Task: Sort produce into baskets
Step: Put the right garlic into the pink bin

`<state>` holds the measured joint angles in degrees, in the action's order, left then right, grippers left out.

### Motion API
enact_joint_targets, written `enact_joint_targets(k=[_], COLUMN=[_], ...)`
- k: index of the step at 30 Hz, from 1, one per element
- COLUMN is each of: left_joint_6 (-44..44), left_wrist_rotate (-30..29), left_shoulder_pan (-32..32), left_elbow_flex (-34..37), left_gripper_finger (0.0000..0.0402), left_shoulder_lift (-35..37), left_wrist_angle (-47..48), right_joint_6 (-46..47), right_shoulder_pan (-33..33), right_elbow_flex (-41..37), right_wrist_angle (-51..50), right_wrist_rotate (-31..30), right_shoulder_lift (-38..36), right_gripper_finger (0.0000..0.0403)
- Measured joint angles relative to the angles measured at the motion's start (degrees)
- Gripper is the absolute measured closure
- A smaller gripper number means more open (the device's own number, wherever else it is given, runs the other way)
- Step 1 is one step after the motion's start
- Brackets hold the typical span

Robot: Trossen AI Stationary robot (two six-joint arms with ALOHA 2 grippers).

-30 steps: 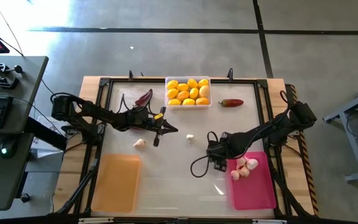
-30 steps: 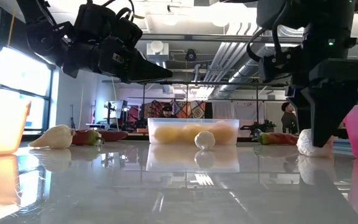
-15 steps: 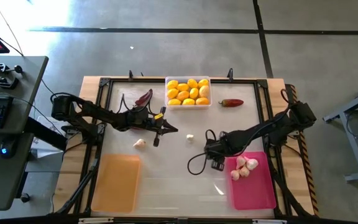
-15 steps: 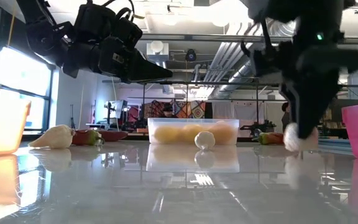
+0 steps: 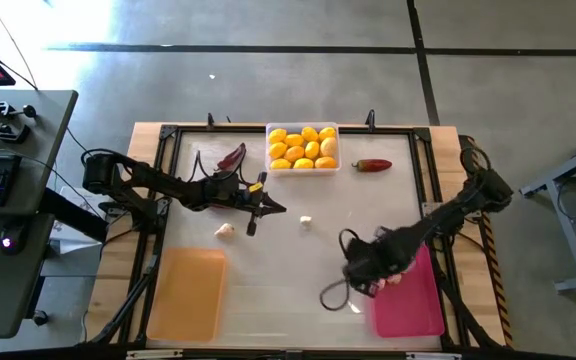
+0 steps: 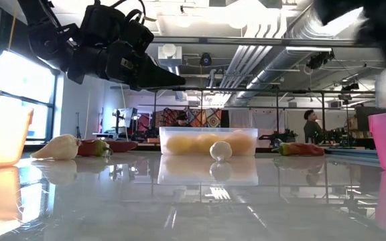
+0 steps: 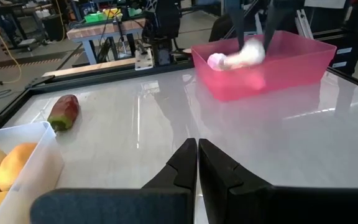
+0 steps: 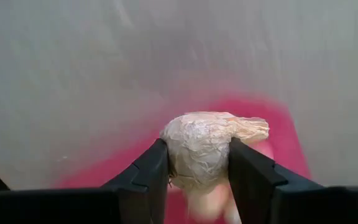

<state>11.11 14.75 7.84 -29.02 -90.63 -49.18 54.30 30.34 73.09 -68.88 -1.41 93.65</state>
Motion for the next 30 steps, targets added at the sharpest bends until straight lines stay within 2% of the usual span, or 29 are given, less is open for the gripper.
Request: enact_joint_targets(k=[5, 11, 15, 18, 24, 30], left_joint_6=[0.0, 0.0, -0.4, -0.4, -0.6, -0.5], left_wrist_rotate=[0.0, 0.0, 0.0, 0.0, 0.0, 0.0], left_shoulder_pan=[0.0, 0.0, 0.0, 0.0, 0.0, 0.0], left_elbow_flex=[0.0, 0.0, 0.0, 0.0, 0.0, 0.0], left_gripper_finger=[0.0399, 0.0399, 0.0399, 0.0399, 0.0399, 0.0399], left_shoulder_lift=[0.0, 0.0, 0.0, 0.0, 0.0, 0.0], left_wrist_angle=[0.0, 0.0, 0.0, 0.0, 0.0, 0.0], right_joint_6=[17.9, 34.5, 37.9, 38.2, 41.0, 43.4], right_shoulder_pan=[7.4, 14.2, 15.1, 15.0, 15.0, 15.0], right_elbow_flex=[1.0, -2.4, -7.4, -12.0, -22.6, -28.5], right_wrist_angle=[-9.0, -10.1, -9.3, -6.6, 5.1, 8.5], right_wrist_rotate=[1.7, 5.4, 8.8, 9.1, 9.6, 9.6], right_shoulder_lift=[0.0, -0.3, -1.5, -4.3, -12.6, -16.1], right_gripper_finger=[0.0274, 0.0274, 0.0275, 0.0285, 0.0305, 0.0271])
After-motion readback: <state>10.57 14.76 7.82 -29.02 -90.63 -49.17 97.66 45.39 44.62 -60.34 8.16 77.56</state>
